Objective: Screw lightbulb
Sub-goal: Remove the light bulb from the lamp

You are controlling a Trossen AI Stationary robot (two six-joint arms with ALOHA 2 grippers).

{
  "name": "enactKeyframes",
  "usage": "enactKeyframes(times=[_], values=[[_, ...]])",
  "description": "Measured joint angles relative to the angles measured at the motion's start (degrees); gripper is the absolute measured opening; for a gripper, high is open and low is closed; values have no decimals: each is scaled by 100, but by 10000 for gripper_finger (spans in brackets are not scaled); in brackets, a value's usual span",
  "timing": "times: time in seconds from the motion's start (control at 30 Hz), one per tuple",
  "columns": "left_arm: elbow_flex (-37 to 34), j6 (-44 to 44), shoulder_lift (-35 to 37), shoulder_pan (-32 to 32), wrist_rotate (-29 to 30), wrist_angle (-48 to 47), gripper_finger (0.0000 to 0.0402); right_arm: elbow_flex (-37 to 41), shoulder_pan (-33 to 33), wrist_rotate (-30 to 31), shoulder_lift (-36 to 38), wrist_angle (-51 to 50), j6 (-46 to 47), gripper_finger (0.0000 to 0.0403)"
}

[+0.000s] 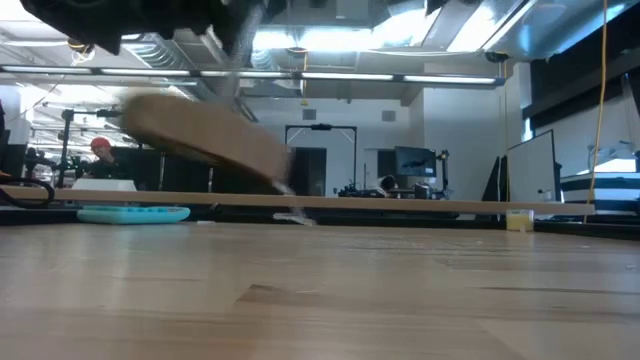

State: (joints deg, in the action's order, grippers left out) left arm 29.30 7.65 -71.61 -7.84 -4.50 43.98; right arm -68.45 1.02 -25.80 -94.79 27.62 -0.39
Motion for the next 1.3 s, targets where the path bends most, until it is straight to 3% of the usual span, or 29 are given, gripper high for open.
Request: enactKeyframes(times=[0.07, 0.13, 0.27, 0.47, 0.6, 0.73, 0.83, 0.93, 1.03, 1.17, 1.3], values=[[39, 186, -58, 45, -577, 212, 137, 0, -57, -839, -87, 435, -5, 160], [132, 250, -91, 79, -872, 232, 136, -2, -63, -1078, -89, 556, -27, 160], [206, 229, -179, 74, -1015, 65, 136, 11, -33, -898, -89, 413, -164, 159], [215, 130, -140, 66, -685, -73, 136, 15, 26, -16, -68, 293, -55, 160], [215, 84, -103, 67, -29, -154, 136, 20, 2, 638, 130, -386, 17, 254], [221, -72, -65, 55, 992, -328, 136, 26, 10, 2075, 611, -1707, 31, 351], [221, -223, -63, 57, 1756, -350, 136, 24, 18, 2997, 890, -2531, 198, 388], [221, -412, -62, 55, 2511, -415, 136, 24, 15, 3430, 1015, -2953, 571, 388], [221, -596, -63, 59, 3154, -440, 136, 43, 15, 3739, 967, -2767, 761, 373], [221, -663, -63, 59, 3780, -429, 136, 342, 11, 4276, 724, -1469, 1037, 353], [221, -662, -63, 59, 3960, -458, 136, 442, 9, 4512, 310, -294, 1068, 339]])
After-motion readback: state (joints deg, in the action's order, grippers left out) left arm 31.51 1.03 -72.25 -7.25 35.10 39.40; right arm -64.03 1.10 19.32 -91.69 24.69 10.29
